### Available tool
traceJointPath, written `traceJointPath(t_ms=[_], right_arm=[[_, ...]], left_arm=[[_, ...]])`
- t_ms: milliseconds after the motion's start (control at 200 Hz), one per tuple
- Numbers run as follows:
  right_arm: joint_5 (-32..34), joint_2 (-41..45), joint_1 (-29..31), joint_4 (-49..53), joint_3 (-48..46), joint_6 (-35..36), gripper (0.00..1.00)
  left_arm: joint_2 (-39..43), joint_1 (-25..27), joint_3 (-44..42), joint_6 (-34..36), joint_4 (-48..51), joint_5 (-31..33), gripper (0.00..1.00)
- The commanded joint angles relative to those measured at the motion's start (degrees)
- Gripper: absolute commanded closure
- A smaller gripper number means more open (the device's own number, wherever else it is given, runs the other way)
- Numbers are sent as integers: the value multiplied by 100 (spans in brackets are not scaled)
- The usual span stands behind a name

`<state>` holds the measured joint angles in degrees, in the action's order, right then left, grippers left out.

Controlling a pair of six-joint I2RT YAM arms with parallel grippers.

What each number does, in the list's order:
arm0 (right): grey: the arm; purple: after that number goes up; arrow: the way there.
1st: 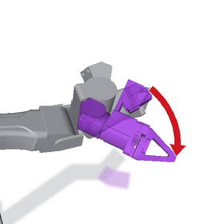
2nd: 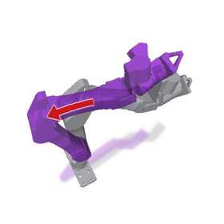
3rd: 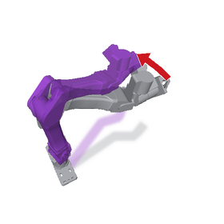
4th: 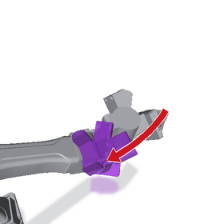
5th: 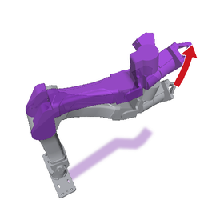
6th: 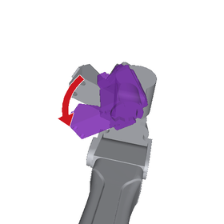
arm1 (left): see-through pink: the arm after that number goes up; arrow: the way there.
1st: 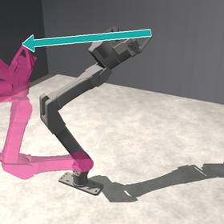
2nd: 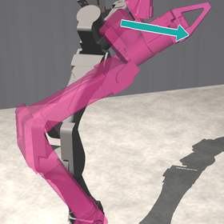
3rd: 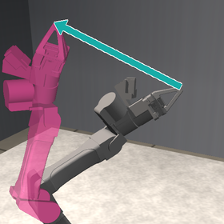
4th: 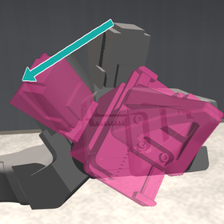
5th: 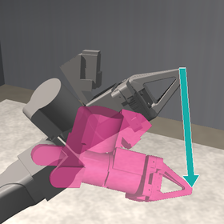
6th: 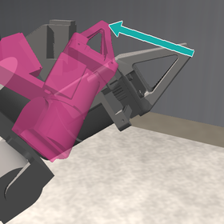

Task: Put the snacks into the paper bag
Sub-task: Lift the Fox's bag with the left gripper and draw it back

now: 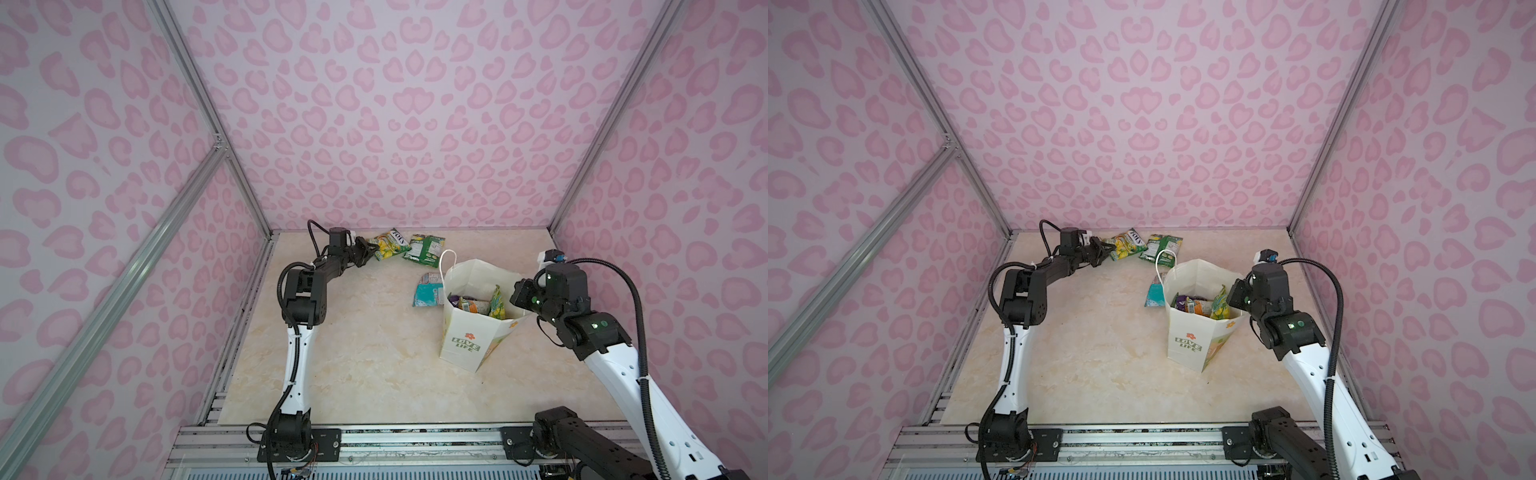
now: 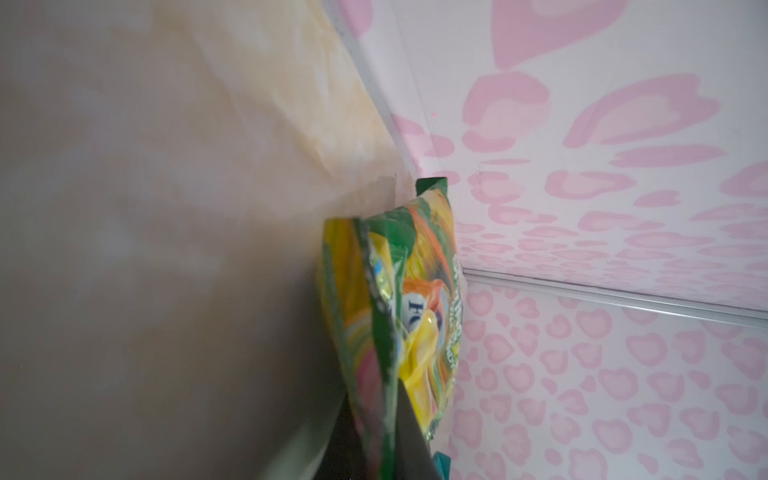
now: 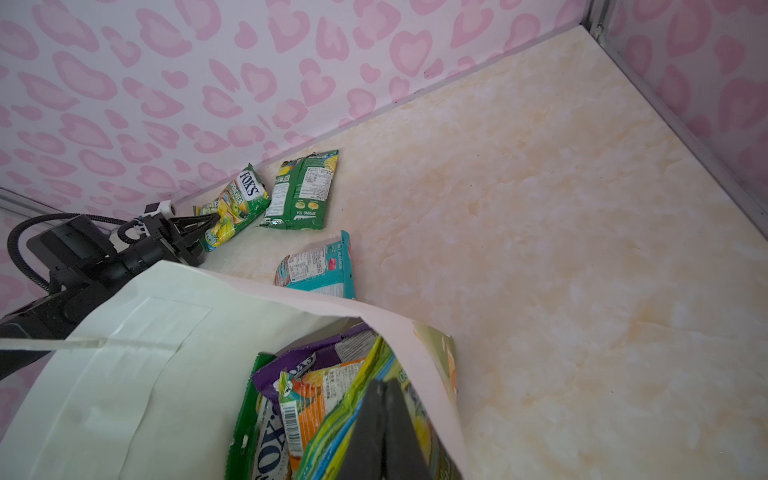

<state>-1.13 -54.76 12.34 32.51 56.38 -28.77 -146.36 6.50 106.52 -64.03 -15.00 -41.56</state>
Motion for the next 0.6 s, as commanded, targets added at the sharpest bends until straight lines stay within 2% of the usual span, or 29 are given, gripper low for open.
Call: traceJointPath(t_ms=[0, 240, 595], right_arm=[[99, 34, -12, 37, -23, 39, 100], [-8, 122, -23, -61, 21, 27, 100], [-107, 317, -21, -78, -22, -1, 100]], left_arm=[[1144, 9, -751, 48, -791, -169, 96], [2828, -17, -2430, 353, -1062, -46, 96], [4987, -53, -4030, 1300, -40, 301, 96]])
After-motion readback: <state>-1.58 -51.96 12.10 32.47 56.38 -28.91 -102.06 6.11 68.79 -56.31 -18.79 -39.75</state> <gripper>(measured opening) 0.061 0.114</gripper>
